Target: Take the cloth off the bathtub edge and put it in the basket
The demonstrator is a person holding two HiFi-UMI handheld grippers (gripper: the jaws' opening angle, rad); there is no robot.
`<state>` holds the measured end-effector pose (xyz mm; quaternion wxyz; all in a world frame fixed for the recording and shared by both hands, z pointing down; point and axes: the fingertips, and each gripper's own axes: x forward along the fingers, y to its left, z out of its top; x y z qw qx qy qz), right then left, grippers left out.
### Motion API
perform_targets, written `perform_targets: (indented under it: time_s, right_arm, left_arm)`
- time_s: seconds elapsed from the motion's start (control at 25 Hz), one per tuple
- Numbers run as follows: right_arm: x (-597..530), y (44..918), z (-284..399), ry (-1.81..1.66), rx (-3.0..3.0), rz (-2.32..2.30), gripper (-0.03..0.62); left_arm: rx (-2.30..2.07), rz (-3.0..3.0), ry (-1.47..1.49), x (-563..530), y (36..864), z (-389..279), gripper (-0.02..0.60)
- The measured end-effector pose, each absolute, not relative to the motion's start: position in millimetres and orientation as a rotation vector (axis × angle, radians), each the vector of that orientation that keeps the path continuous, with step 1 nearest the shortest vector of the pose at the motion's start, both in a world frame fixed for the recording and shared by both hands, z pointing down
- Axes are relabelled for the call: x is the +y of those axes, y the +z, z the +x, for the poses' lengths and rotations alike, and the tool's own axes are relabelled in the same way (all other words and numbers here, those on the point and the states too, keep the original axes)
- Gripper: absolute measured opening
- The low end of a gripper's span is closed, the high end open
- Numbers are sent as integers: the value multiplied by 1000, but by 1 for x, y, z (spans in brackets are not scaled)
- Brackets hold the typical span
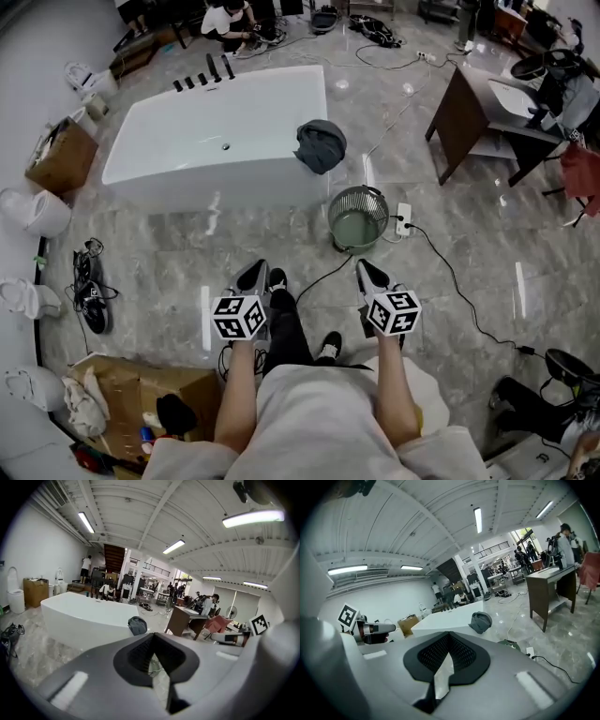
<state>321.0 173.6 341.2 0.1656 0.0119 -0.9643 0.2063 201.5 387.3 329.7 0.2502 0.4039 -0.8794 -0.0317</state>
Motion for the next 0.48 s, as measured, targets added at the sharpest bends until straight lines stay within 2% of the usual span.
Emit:
perform_targets:
  time_s: [0.48]
  right_arm:
    - [131,356,255,614,-2719,272,2]
  left_arm:
    - [-2266,1288,-30,312,339,97,58]
